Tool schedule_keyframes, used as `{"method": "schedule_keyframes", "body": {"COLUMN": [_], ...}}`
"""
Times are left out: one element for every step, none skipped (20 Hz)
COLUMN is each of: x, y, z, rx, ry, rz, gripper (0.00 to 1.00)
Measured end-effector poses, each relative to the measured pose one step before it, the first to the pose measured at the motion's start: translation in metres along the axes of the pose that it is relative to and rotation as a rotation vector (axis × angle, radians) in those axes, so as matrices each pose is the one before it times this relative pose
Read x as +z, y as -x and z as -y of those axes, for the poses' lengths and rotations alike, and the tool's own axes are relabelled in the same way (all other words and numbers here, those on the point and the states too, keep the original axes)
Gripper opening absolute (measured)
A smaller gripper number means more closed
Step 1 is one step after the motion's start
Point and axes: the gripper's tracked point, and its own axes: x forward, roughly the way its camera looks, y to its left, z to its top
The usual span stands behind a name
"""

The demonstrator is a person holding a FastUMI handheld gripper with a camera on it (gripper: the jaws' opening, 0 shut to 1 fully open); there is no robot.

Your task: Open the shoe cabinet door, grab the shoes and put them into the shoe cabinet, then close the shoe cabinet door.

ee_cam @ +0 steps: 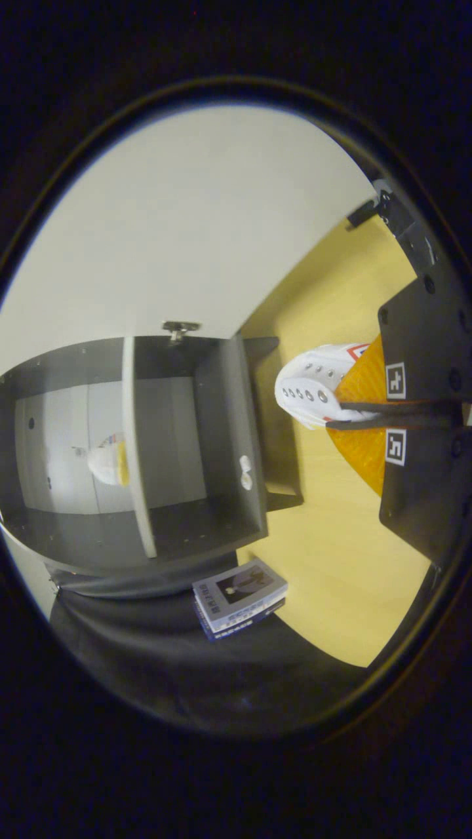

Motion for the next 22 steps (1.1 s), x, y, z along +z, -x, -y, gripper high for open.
{"method": "schedule_keyframes", "body": {"x": [0.02871,0.0312,0.03169,0.03015,0.02698,0.02272,0.01937,0.01649,0.01481,0.01296,0.01038,0.00926,0.0093,0.00628,0.00381,0.00392,0.00178,0.0008,-0.00122,-0.00311,-0.00753,-0.00494], "y": [0.00914,0.00842,0.00576,0.00295,-0.00259,-0.00678,-0.00855,-0.01283,-0.01312,-0.01549,-0.01873,-0.01804,-0.02155,-0.02246,-0.02199,-0.02178,-0.02287,-0.02089,-0.01798,-0.01541,-0.01099,-0.01613], "z": [-0.00186,-0.0016,-0.00188,-0.00185,-0.0006,0.00065,0.00099,0.00122,0.00169,0.00021,-0.00017,0.00084,-0.00027,0.001,0.00243,0.00343,0.00432,0.00283,-0.0001,-0.00056,0.00055,0.00086], "rx": [-0.0074,-0.00779,-0.00506,-0.00127,-0.00145,-0.00071,0.0016,0.0048,0.00617,0.00743,0.01017,0.01274,0.01686,0.01417,0.00818,0.0008,0.00065,0.00228,0.0075,0.00752,0.00784,0.00607], "ry": [0.00759,0.01396,0.01594,0.01712,0.01752,0.01435,0.00931,0.00457,0.00401,0.00528,0.00886,0.00997,0.00918,0.00503,0.00681,0.00689,0.00554,0.0082,0.01206,0.01277,0.0119,0.01157], "rz": [0.0352,0.03935,0.04664,0.03949,0.03529,0.02198,0.01424,0.01125,0.00919,0.00926,0.00805,0.00769,0.00258,-0.0024,-0.00804,-0.00474,-0.00635,-0.00923,-0.01347,-0.01743,-0.0154,-0.014], "gripper": [0.03,0.02,0.02,0.02,0.02,0.02,0.02,0.02,0.02,0.02,0.02,0.02,0.02,0.02,0.02,0.02,0.02,0.02,0.02,0.02,0.02,0.02]}}
